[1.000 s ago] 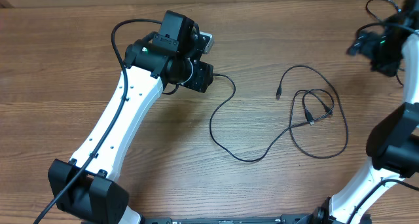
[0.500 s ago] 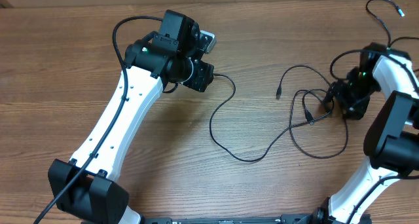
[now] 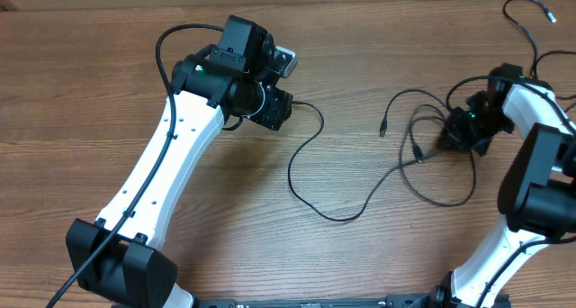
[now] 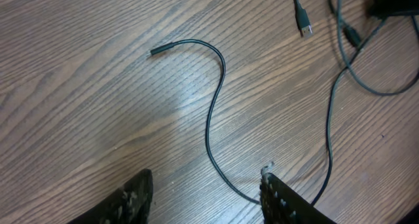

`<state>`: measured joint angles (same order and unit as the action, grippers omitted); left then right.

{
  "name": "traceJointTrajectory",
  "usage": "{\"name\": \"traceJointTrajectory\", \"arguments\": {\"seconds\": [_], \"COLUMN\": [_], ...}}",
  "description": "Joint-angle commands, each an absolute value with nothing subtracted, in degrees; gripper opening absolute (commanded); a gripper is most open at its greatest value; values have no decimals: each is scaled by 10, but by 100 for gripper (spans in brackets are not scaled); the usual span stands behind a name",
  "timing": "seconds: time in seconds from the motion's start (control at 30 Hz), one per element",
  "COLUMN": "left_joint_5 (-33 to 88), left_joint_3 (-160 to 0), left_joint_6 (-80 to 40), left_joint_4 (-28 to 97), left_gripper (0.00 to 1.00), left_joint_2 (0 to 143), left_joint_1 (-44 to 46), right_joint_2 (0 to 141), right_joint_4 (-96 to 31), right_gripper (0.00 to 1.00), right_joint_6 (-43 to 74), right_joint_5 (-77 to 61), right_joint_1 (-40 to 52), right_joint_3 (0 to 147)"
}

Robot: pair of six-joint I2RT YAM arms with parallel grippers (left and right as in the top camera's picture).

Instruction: Untangle cables

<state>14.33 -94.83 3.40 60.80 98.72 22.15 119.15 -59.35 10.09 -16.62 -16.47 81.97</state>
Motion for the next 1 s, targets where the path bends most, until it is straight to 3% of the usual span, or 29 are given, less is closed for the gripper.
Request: {"name": "traceJointTrajectory", "arguments": {"seconds": [0.0, 0.13, 0.2, 0.43, 0.83, 0.97], "left_joint_5": [148, 148, 148, 148, 149, 149], "left_joint_3": [-945, -945, -945, -945, -945, -945], "left_joint_6": [43, 43, 43, 43, 43, 27], "left_joint_4": [607, 607, 607, 600, 590, 586], "left_gripper": [54, 57, 63, 65, 69, 68], "left_joint_2": [993, 993, 993, 993, 993, 993], "left_joint_1": [225, 225, 225, 225, 225, 225], "right_joint_2": [1127, 1056, 1035, 1032, 1032, 1052], "right_joint_4": [-590, -609, -641, -648, -475, -499], "right_gripper": [4, 4, 4, 4, 4, 4], "right_joint_6": [100, 101, 100, 80, 49, 64], "right_joint_5": [-226, -216, -181, -150, -151, -150], "right_joint_1": [-108, -46, -15, 19, 20, 26], "right_joint_3": [900, 1040, 1152, 1365, 1418, 1417]}}
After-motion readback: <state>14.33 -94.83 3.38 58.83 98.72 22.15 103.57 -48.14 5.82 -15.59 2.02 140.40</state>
